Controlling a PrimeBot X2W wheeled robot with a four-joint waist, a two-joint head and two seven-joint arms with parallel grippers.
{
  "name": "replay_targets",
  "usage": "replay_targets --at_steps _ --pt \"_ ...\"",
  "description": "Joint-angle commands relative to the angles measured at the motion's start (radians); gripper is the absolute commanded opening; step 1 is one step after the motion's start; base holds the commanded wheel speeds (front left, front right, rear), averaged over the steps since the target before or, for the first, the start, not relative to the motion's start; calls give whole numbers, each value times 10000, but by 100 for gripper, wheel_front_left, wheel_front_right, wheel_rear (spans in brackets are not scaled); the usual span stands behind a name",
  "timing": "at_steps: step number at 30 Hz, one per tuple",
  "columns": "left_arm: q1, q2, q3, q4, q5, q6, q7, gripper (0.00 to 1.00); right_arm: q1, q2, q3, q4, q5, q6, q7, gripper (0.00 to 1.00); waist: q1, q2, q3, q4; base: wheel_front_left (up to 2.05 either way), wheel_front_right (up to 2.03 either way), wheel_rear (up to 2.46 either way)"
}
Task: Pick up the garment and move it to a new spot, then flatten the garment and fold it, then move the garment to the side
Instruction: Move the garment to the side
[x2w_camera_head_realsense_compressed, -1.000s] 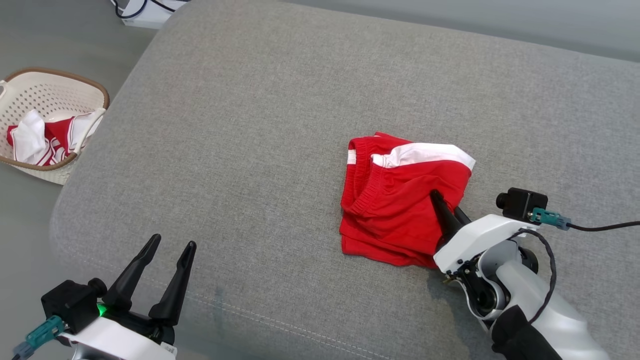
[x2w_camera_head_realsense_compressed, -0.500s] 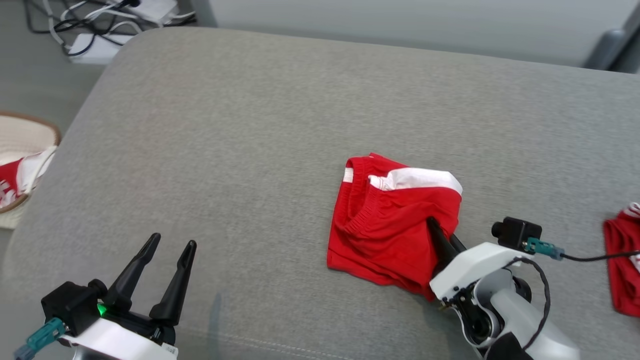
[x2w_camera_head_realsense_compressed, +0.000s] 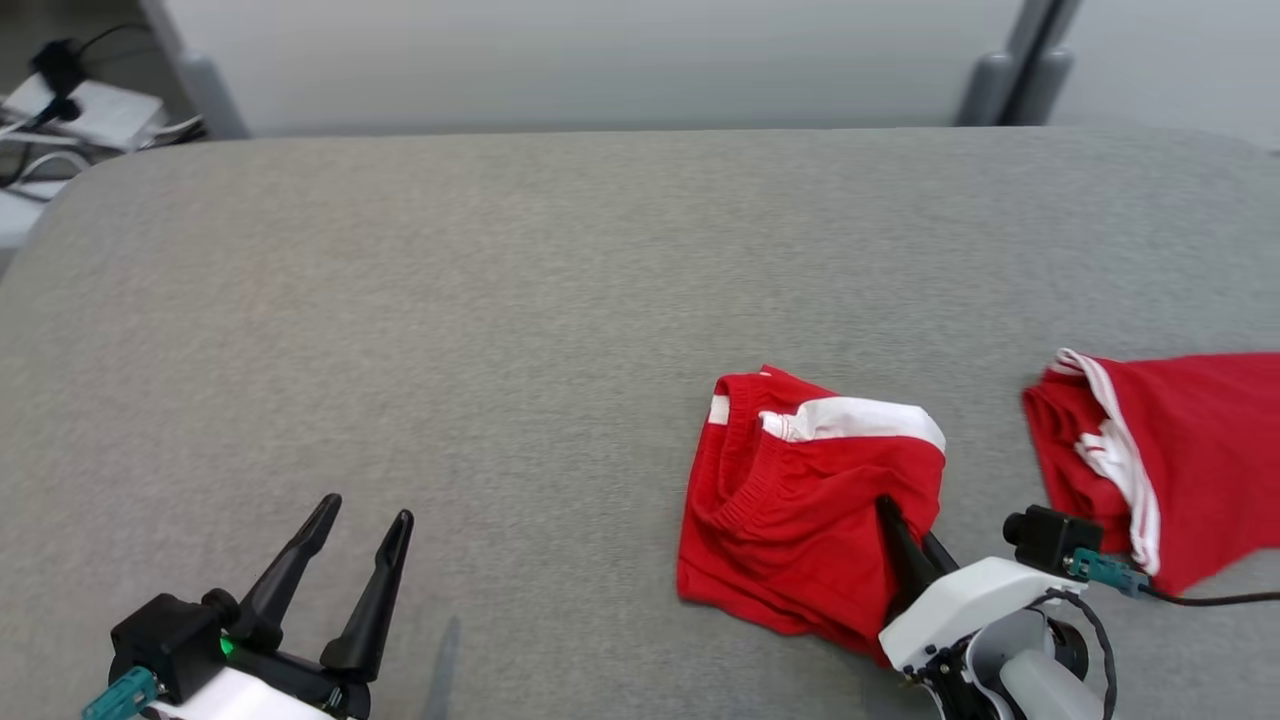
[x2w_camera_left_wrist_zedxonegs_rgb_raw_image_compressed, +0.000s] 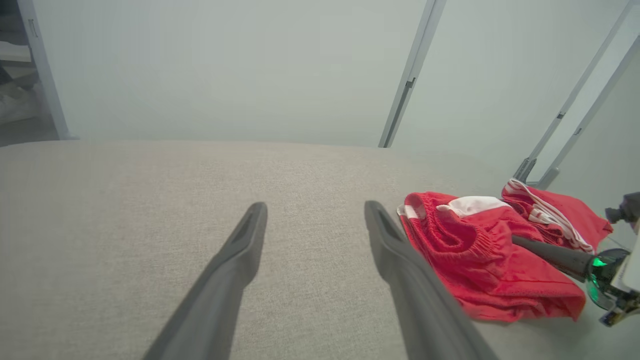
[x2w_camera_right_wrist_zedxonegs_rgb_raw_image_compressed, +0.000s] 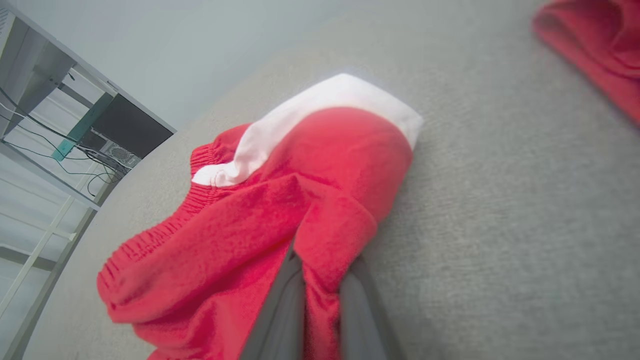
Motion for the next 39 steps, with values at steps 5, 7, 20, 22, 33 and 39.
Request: replay_targets --at_steps 5,7,20,22,33,39 --pt "-82 29 488 -326 276 0 -103 100 416 66 -214 -744 -494 71 187 0 0 -1 -223 -1120 0 0 0" --pt "-12 -7 509 -357 329 0 -103 100 575 66 -336 -970 -674 71 339 0 0 -1 -216 -1371 0 0 0" --pt "250 289 513 -775 332 0 -103 100 710 66 -1579 -2605 -3154 71 1497 0 0 -1 331 -1994 0 0 0" --pt "288 412 491 -857 281 0 -103 100 471 66 -2025 -2951 -3865 71 1866 0 0 -1 465 -1953 0 0 0" --pt "326 935 371 -1152 -66 0 -103 100 111 66 -3912 -6047 -6212 71 4331 0 0 -1 1007 -1468 0 0 0" --pt "337 1041 305 -1153 -184 0 -103 100 453 66 -4718 -7528 -6639 71 5716 0 0 -1 1108 -1312 0 0 0"
